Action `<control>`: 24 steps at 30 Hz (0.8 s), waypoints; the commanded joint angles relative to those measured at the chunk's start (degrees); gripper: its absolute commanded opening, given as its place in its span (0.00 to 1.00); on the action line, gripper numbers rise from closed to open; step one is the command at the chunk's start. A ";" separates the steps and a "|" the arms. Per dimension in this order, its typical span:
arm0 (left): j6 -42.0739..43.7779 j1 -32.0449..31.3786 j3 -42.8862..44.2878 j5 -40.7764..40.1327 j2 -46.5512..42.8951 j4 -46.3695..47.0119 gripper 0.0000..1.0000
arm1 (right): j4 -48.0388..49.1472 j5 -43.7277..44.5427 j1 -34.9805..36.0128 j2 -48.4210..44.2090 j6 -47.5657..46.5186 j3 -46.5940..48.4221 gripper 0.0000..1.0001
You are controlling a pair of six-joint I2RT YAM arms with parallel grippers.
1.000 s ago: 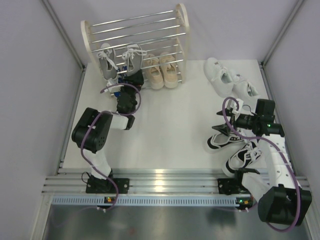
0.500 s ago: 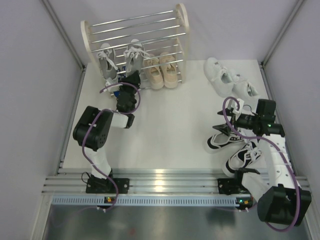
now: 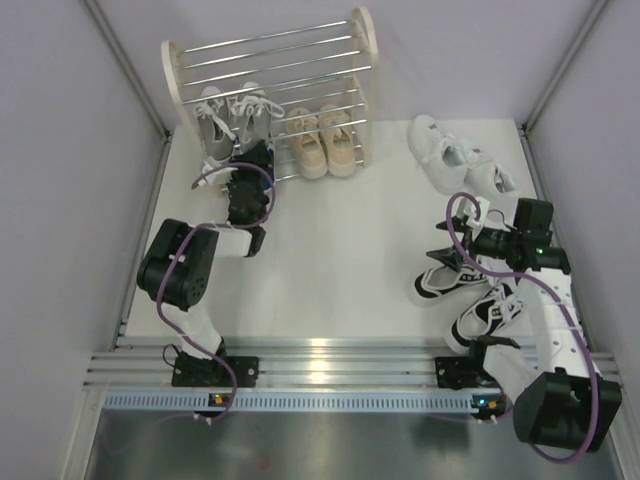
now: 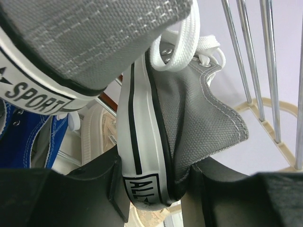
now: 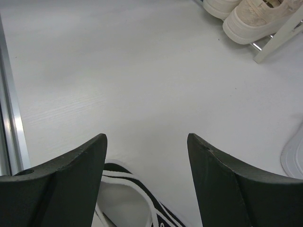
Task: Place and organize the shoes onto the shoe shelf
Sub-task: Adjust the shoe at the shoe shelf.
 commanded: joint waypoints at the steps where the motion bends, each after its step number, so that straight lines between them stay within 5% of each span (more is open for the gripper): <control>1: 1.17 0.64 2.75 -5.46 -3.16 24.80 0.00 | -0.03 -3.39 -1.17 -0.36 -2.06 1.14 0.69; 24: -3.22 -2.35 13.39 -18.82 8.26 24.45 0.03 | -0.91 -5.06 -2.93 -0.98 -2.41 1.31 0.69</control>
